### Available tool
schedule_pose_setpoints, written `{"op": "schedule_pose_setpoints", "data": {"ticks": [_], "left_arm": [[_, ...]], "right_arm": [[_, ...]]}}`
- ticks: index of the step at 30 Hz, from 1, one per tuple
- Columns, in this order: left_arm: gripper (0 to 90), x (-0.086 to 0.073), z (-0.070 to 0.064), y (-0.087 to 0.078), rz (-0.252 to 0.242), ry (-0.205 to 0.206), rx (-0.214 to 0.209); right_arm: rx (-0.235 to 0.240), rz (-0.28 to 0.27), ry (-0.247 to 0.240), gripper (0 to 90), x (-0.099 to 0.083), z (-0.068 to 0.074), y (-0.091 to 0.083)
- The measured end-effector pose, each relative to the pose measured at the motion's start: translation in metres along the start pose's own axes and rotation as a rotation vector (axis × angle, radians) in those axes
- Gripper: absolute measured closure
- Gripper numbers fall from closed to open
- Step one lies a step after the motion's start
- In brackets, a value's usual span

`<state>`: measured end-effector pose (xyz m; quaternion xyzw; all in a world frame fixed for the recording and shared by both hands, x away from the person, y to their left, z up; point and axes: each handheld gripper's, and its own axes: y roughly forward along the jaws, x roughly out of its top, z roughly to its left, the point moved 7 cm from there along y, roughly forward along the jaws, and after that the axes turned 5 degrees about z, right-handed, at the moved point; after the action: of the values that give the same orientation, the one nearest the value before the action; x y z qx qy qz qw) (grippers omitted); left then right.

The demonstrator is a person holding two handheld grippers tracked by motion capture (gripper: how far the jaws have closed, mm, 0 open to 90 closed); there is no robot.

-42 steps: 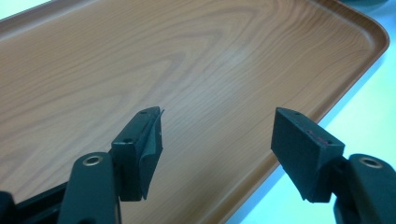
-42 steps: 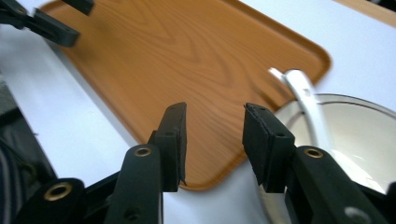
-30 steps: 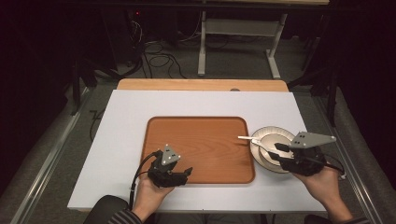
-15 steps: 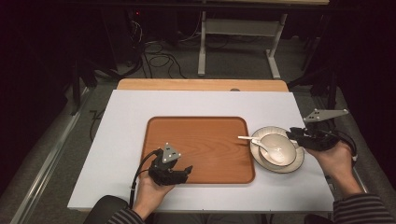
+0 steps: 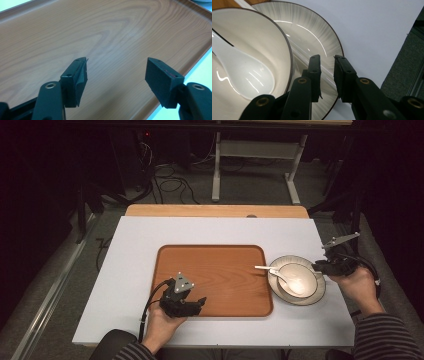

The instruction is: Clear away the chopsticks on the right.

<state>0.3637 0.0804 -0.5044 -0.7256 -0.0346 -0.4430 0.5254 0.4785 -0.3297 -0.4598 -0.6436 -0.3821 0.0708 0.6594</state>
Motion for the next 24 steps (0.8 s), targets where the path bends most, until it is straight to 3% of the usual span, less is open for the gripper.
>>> {"op": "schedule_pose_setpoints", "data": {"ticks": [19, 24], "left_arm": [[34.4, 0.0, 0.0, 0.0, 0.008, 0.008, 0.005], [34.4, 0.0, -0.001, -0.001, 0.008, 0.008, 0.005]], "right_arm": [[0.009, 0.098, 0.002, 75.7, 0.0, -0.008, 0.018], [0.017, 0.101, 0.018, 75.6, 0.003, -0.009, 0.02]]}}
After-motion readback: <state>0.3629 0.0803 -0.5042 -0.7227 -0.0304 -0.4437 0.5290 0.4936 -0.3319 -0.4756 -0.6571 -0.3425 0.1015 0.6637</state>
